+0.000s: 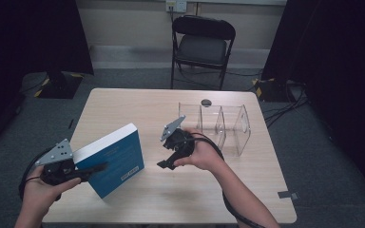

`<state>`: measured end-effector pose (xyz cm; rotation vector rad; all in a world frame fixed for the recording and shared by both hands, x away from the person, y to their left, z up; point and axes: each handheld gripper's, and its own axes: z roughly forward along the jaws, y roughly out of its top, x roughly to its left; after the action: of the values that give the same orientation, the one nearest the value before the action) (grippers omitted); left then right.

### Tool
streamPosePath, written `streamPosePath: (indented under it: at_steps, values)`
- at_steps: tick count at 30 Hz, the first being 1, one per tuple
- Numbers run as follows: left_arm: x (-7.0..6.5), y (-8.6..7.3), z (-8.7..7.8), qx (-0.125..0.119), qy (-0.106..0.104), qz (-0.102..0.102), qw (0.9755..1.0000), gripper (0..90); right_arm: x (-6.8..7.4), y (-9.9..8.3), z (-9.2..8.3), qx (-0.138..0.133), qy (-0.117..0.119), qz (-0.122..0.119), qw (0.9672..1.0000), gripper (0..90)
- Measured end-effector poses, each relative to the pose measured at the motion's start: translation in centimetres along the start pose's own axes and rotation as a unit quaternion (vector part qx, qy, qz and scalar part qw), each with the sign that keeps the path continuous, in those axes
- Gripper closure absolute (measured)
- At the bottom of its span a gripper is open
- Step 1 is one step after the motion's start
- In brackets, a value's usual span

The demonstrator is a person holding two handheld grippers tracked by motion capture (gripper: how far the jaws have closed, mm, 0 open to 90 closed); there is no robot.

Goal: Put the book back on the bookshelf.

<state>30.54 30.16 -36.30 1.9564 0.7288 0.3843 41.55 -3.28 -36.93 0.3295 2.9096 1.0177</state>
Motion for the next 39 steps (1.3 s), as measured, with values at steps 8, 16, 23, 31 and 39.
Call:
streamPosePath:
  at_steps: [8,16,23,31,39]
  values:
    - [-0.1,0.0,0.0,-0.001,0.001,0.001,1.0,59.1,-0.2,2.3,-0.3,-0.007,0.005,-0.018,0.9998,26.6]
    - [0.0,0.0,0.0,0.0,0.001,0.001,1.0,59.1,-0.1,4.9,-0.2,-0.033,0.015,-0.032,0.9988,25.8]
    - [0.0,0.0,0.0,-0.001,0.0,0.001,1.0,59.1,-0.4,6.5,0.5,-0.045,0.023,-0.037,0.998,25.6]
    - [0.1,0.0,0.0,0.0,-0.002,0.002,1.0,59.0,-0.5,8.1,1.6,-0.06,0.038,-0.045,0.9964,24.9]
    - [0.3,-0.1,0.0,-0.004,0.005,-0.001,1.0,58.9,0.0,8.8,2.6,-0.072,0.057,-0.07,0.9933,32.5]
